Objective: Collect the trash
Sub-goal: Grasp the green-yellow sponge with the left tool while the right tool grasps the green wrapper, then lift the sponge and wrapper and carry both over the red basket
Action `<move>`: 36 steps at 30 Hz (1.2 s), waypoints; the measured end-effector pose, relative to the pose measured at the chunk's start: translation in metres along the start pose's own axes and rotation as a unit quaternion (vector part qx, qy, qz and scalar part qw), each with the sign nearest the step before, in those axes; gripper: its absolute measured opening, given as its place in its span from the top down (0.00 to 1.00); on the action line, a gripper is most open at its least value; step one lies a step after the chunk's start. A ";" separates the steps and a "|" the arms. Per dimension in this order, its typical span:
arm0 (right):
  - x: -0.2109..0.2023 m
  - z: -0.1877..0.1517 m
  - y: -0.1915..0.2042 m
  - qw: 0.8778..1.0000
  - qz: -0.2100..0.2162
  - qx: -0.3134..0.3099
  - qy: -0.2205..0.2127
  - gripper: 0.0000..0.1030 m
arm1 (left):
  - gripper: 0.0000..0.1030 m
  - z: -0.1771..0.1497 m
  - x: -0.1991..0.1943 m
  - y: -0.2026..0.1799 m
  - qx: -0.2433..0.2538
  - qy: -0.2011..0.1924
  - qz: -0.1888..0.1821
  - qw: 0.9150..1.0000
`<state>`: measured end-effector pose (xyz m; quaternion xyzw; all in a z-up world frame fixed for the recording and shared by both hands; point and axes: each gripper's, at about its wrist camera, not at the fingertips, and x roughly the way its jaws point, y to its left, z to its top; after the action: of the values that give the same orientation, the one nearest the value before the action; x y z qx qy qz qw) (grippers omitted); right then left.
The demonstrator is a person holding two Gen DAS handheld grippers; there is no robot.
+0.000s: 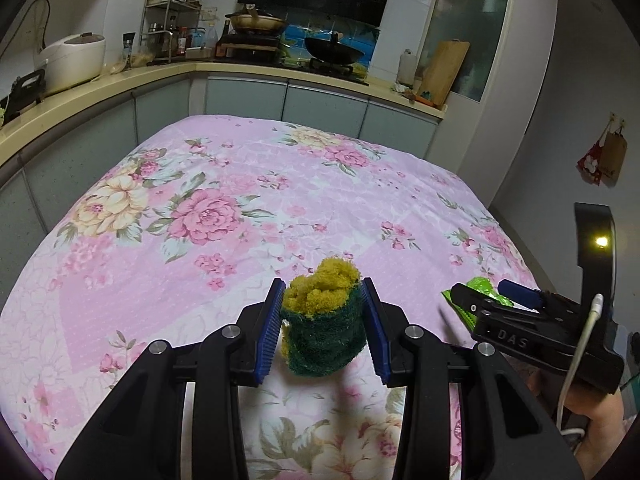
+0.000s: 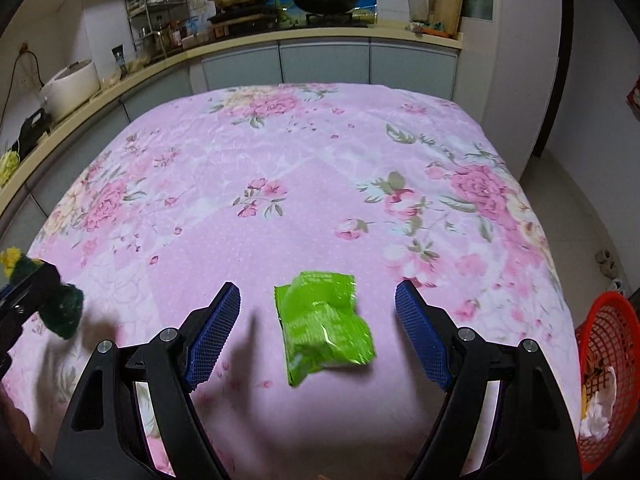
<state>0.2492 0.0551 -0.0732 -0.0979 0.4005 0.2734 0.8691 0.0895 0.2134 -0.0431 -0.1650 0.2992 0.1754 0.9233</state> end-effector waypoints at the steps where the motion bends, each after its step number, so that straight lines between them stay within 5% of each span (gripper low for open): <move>1: 0.003 0.000 0.001 1.000 0.000 0.000 0.003 0.25 | 0.64 0.000 0.000 0.001 -0.001 -0.001 0.001 1.000; 7: 0.009 0.000 0.005 1.000 -0.005 -0.004 0.008 0.30 | 0.64 -0.001 0.000 0.001 -0.001 -0.001 0.000 1.000; 15: 0.014 -0.001 0.003 1.000 0.013 0.004 0.018 0.56 | 0.64 -0.003 0.002 0.000 0.001 0.003 0.002 1.000; 36: -0.044 -0.014 0.003 0.998 0.051 -0.001 -0.031 0.79 | 0.64 -0.006 -0.010 0.003 0.004 -0.002 0.010 1.000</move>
<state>0.2154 0.0349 -0.0491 -0.0699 0.3779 0.3207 0.8657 0.0777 0.2111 -0.0415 -0.1581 0.2996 0.1836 0.9228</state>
